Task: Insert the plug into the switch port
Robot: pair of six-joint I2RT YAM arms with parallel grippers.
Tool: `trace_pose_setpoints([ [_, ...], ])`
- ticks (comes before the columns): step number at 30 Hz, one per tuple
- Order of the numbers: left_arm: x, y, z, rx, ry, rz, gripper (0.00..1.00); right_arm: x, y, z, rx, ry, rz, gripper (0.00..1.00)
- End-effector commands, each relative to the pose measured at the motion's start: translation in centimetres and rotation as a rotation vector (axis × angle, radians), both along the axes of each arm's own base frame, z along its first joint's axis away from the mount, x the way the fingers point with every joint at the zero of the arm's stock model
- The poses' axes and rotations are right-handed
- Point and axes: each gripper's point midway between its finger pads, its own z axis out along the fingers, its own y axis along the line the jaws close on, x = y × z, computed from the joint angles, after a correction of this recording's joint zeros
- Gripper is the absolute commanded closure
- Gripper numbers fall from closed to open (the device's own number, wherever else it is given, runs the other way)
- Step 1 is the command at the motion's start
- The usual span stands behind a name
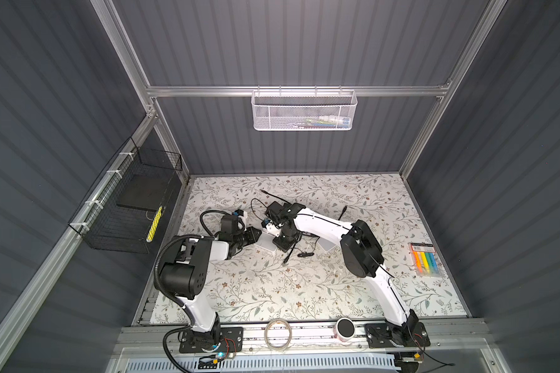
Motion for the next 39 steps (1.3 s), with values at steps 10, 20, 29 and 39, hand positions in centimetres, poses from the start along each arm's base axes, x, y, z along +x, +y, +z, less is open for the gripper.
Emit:
trace_pose_setpoints([
  [10,-12.2,-3.9,-7.0,-0.068,0.477,-0.197,0.79,6.3,11.9,7.3,0.532,-0.290,0.036,1.00],
  [20,-12.3,-3.9,-7.2,-0.065,0.483,-0.199,0.79,6.7,11.8,6.0,0.548,-0.318,0.023,1.00],
  [29,-12.4,-3.9,-7.5,-0.065,0.489,-0.200,0.79,7.6,12.0,9.0,0.553,-0.366,0.039,1.00],
  [39,-13.2,-4.0,-7.6,-0.073,0.495,-0.203,0.80,8.3,13.0,8.5,0.579,-0.369,0.025,1.00],
])
